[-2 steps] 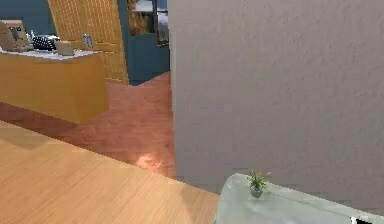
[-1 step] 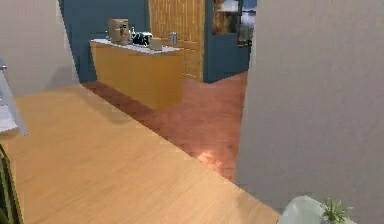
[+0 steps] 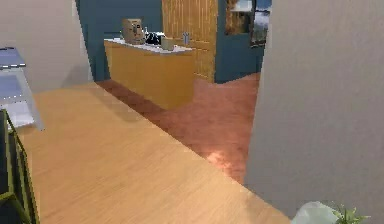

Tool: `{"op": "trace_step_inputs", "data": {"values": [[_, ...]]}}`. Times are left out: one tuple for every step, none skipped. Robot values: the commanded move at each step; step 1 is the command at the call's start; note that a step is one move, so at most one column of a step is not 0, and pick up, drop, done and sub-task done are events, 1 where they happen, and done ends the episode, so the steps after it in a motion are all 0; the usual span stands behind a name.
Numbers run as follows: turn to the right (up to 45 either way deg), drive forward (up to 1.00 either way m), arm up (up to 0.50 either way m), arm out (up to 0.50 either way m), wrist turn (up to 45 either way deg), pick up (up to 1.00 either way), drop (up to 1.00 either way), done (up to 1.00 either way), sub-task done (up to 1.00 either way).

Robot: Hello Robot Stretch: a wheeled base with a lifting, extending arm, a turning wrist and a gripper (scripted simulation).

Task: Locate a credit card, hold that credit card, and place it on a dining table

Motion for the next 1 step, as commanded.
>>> {"op": "trace_step_inputs", "data": {"values": [[45.0, 0.00, 0.00, 0.00, 0.0, 0.00, 0.00, 0.00, 0.00]]}}
